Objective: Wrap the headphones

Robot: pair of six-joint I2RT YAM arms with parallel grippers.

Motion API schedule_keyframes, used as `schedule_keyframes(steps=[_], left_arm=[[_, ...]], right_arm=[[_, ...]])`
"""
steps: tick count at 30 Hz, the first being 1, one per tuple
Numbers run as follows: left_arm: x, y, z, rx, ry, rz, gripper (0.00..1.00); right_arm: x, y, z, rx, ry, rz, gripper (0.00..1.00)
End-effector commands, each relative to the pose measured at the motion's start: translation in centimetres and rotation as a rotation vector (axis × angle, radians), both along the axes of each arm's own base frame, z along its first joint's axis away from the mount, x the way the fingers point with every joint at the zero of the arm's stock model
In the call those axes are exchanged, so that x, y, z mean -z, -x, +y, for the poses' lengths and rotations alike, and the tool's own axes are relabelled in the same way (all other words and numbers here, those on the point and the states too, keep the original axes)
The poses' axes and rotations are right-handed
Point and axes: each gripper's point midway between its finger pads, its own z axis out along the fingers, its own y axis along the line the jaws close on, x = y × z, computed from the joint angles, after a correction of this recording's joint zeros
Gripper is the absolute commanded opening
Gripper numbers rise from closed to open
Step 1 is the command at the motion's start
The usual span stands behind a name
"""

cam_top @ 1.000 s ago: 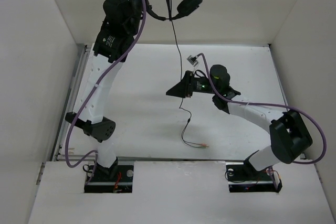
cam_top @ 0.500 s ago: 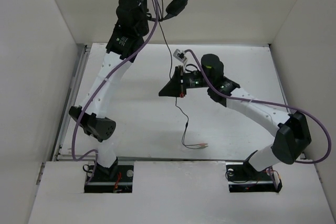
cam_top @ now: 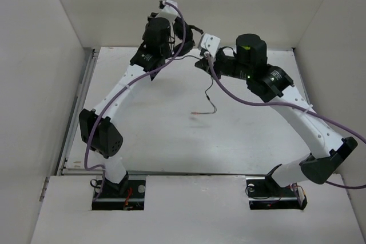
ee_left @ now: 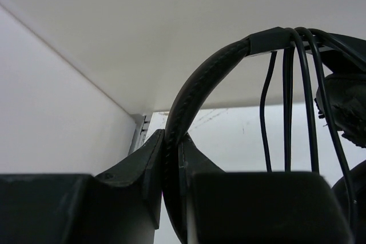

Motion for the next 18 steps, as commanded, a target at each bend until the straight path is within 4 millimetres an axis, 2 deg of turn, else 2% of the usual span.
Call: schedule_keyframes(steps=[1,5,8,11,14,18], left_arm=[[-5.9,3.8,-0.4,0.052,0.079,-0.154,0.0],[-4.2,5.2,-2.3,0.123,0.048,-0.098,0.0],[-2.7,6.2,-3.9,0.192,0.025,-0.044,0.0],[-1.5,7.1,-5.5,0.266,0.005,0.008,0.0],[-0.5,8.0,-6.9,0.339,0.01,0.053,0.0],[0.3,9.4,-9.0,0.429,0.023,0.092,0.0]], right_arm=[[-2.3,-4.9,-5.7,0.245,0.229,-0.32,0.0],[-4.2,-8.9,-9.9,0.475,0.375,-0.562,0.0],[-6.4,-11.3,-13.0,0.64,0.447,-0.725,0.0],[-8.2,-12.4,-15.0,0.736,0.457,-0.811,0.0],[-9.8,-12.8,-16.0,0.778,0.423,-0.831,0.0],[-10.5,-13.6,-17.3,0.818,0.378,-0.816,0.0]])
